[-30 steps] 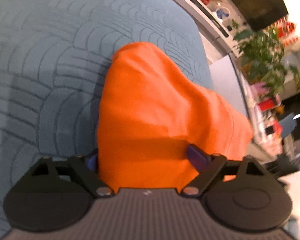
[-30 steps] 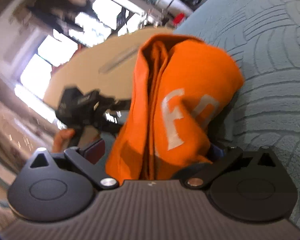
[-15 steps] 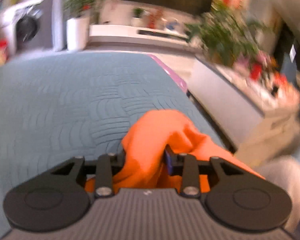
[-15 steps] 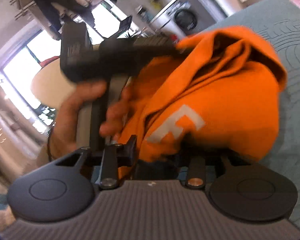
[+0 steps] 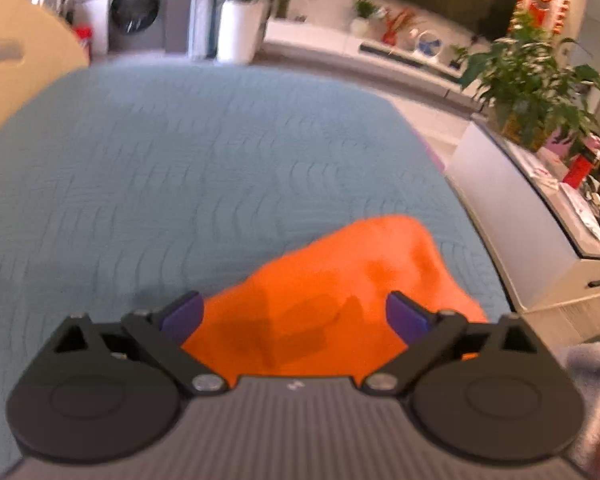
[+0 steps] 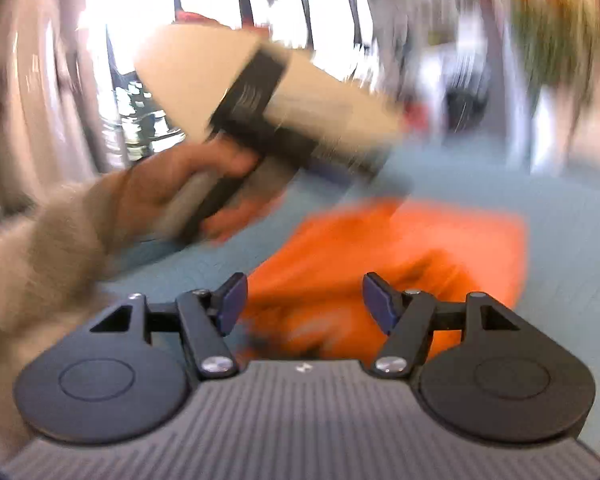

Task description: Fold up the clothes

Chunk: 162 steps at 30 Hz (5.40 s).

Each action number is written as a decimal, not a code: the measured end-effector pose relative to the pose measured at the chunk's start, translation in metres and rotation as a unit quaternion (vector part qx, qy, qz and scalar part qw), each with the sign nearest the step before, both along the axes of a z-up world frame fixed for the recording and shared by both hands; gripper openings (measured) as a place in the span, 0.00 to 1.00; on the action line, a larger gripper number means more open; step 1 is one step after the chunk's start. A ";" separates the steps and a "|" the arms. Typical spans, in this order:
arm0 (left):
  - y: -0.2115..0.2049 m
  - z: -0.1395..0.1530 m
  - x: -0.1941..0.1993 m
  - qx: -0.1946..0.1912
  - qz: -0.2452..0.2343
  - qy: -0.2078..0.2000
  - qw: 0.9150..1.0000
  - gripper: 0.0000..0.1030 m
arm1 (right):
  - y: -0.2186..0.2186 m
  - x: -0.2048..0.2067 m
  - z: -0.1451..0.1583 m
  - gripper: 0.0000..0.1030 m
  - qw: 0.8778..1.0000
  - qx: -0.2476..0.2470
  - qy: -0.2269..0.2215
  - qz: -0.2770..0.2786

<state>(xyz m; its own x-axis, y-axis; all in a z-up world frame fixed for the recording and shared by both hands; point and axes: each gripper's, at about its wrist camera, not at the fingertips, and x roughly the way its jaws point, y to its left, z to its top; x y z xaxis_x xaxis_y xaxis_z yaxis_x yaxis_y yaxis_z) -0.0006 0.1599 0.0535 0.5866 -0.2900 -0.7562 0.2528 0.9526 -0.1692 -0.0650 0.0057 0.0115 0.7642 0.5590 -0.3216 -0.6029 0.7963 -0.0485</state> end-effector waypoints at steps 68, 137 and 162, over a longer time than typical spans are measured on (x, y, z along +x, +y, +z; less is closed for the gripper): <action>0.010 0.005 -0.007 0.044 -0.055 -0.086 0.994 0.97 | 0.007 0.192 -0.064 1.00 0.937 -0.016 0.218 0.271; -0.046 -0.055 0.011 0.083 -0.111 0.122 0.983 1.00 | -0.044 0.192 -0.046 0.60 0.959 0.026 0.241 0.146; -0.040 -0.043 0.001 0.083 -0.119 0.136 0.980 1.00 | 0.074 0.104 -0.034 0.44 0.883 -0.390 0.115 0.234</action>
<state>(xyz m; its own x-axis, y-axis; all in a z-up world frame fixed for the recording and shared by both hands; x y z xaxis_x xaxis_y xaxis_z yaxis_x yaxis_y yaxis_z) 0.0001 0.1201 0.0101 0.2880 -0.2537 -0.9234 0.4378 0.8925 -0.1087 0.0387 0.0799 -0.0225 0.3724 0.3363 -0.8650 -0.9226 0.2352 -0.3058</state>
